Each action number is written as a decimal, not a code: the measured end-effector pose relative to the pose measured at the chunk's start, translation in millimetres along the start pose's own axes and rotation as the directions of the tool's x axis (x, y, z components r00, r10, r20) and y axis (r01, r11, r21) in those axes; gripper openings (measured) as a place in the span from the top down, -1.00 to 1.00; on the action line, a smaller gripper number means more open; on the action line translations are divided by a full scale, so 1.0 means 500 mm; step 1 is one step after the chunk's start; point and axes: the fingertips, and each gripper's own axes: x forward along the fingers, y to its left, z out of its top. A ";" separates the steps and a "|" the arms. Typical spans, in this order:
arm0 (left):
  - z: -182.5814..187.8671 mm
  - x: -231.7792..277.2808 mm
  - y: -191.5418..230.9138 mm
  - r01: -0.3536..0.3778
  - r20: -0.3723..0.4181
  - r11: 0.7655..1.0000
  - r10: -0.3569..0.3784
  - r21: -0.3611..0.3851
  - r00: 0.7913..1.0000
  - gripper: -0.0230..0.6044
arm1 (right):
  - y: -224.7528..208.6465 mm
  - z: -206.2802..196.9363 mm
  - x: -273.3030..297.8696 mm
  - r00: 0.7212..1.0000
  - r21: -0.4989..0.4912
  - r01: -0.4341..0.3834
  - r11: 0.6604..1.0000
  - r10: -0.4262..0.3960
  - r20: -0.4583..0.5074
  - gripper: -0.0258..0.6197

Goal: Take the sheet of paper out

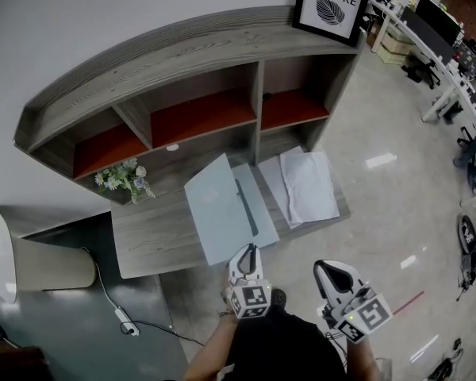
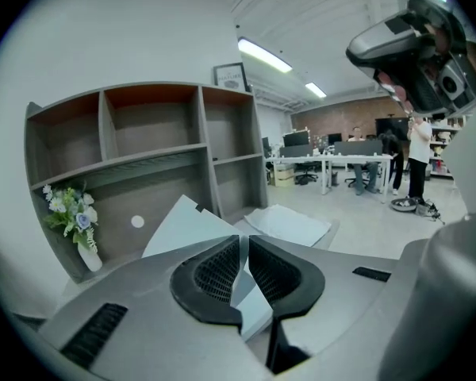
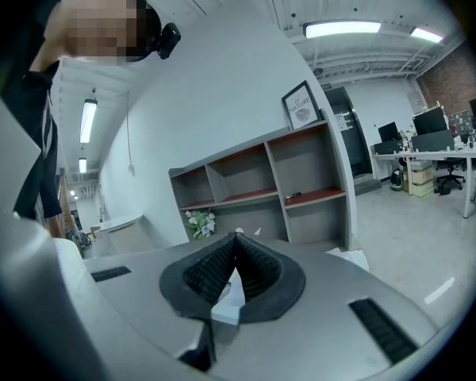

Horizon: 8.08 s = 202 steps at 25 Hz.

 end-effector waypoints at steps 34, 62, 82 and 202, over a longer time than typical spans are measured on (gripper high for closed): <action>-0.064 -0.260 0.319 -0.269 0.054 0.803 0.349 -0.532 0.936 0.88 | 0.141 -0.003 0.210 0.969 -0.038 -0.244 0.969 0.243 -0.039 0.88; -0.155 -0.310 0.441 -0.223 0.032 0.758 0.307 -0.613 0.951 0.88 | 0.205 -0.295 0.542 0.914 -0.100 -0.170 0.980 0.119 -0.388 0.88; -0.170 -0.318 0.450 -0.234 -0.011 0.770 0.284 -0.593 0.959 0.88 | 0.160 -0.496 0.692 0.811 -0.108 -0.133 0.985 0.045 -0.583 0.77; -0.064 -0.238 0.349 -0.135 0.078 0.883 0.190 -0.450 0.979 0.87 | 0.134 -0.061 0.485 0.975 0.100 -0.140 0.985 0.155 -0.158 0.88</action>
